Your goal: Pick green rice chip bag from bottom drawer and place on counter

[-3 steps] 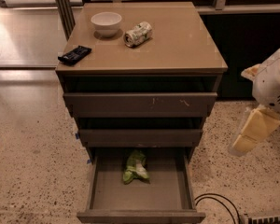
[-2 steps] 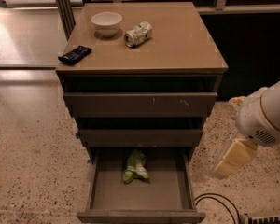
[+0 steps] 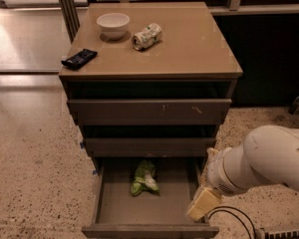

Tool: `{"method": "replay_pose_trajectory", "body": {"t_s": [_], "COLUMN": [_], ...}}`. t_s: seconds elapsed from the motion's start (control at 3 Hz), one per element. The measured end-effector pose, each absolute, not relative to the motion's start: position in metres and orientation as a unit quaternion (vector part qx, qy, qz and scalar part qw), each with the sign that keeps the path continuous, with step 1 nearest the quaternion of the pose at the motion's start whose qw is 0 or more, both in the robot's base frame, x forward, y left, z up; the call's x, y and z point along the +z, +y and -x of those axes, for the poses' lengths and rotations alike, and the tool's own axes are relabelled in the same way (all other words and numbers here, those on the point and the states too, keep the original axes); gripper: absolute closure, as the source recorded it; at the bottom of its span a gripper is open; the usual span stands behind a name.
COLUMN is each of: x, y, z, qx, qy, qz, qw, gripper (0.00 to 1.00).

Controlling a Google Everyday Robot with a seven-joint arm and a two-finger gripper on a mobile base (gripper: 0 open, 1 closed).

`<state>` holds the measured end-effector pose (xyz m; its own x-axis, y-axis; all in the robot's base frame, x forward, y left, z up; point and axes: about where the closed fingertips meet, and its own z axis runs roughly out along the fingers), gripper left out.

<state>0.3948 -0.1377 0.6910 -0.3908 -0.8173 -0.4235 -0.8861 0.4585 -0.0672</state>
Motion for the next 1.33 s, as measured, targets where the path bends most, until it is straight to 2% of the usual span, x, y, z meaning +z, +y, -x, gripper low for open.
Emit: {"method": "replay_pose_trajectory", "body": {"t_s": [0.33,0.67,1.0,1.33], "x": [0.692,0.692,0.670,0.604], "y": [-0.137,-0.137,-0.134,-0.133], "z": [-0.411,-0.411,-0.418,-0.426], "qx": [0.070,0.070,0.074,0.102], "qy": [0.830,0.830,0.839,0.861], "qz": [0.502,0.502,0.496,0.470], "qw": [0.235,0.235,0.210,0.165], "gripper": [0.00,0.00,0.00,0.00]}}
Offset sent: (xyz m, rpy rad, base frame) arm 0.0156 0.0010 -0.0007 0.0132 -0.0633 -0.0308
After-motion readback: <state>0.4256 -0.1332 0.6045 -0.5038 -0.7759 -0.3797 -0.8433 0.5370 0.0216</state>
